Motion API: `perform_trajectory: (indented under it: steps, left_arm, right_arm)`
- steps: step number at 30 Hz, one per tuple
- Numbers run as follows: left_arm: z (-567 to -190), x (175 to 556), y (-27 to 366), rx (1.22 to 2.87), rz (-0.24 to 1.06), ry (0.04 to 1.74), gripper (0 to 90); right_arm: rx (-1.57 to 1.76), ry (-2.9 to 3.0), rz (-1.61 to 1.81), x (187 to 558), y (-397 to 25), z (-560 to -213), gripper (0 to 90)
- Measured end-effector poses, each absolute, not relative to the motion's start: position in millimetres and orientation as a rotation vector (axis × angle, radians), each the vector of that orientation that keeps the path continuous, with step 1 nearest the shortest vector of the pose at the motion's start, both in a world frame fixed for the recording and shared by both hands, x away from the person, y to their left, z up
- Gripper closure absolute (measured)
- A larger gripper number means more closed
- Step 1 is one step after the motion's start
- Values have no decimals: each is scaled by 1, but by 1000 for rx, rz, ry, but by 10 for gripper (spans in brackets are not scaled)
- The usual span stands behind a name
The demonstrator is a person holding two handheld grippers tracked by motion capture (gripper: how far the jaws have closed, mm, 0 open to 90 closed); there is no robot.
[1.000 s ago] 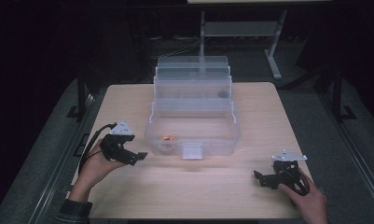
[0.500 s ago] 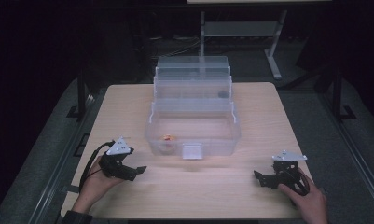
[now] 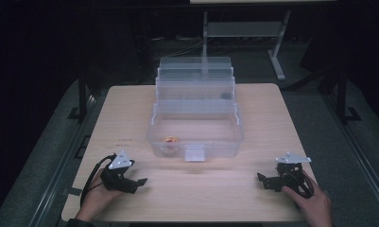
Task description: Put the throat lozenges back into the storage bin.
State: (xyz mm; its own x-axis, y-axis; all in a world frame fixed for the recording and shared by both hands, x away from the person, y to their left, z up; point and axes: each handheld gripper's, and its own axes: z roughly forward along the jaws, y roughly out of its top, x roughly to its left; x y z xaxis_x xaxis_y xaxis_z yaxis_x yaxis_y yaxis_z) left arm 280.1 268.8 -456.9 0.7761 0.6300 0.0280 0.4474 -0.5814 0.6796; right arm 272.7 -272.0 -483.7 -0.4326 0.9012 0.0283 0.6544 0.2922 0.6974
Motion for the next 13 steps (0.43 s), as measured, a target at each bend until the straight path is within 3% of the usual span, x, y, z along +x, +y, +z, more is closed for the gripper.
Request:
perform_trajectory:
  steps: [13]
  left_arm:
    - [-469, 277, 275, 2286, 343, 808, 123]
  right_arm:
    - [1400, 2196, 915, 272, -272, -484, 0]
